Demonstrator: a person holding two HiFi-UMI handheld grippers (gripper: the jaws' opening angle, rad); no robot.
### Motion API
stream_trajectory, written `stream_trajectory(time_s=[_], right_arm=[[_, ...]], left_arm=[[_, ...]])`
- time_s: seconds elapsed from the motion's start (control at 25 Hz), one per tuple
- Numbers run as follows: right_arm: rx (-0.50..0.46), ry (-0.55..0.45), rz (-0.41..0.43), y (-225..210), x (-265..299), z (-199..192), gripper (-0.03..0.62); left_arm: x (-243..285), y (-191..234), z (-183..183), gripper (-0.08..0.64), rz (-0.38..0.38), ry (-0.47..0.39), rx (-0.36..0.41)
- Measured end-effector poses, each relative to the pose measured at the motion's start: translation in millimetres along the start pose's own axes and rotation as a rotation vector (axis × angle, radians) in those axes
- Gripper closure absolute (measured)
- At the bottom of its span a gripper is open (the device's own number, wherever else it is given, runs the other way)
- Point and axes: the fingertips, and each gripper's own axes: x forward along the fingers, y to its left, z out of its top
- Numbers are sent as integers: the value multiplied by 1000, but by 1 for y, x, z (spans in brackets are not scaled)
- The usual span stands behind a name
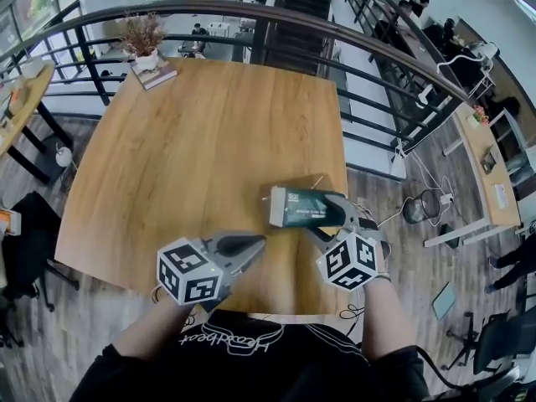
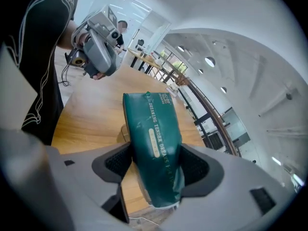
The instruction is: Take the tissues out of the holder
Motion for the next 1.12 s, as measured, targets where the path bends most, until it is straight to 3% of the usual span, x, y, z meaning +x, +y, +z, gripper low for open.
stream_trajectory(time_s=[0.48,0.76,0.96,1.12], right_arm=[[184,-152,-81,34,-96,6,268],[448,-298,-65,68,-151,3,268],[646,-428,-8,92,-196,-5,268],[735,-512,6,110,-226,-6,268]], left_arm=[[-23,-79,-11,546,9,-32,42],[-34,-124,-28,546,1,-33,62],[-39,-157,-41,546,15,-36,54],[-43,-180,-45,546,21,-49,56]])
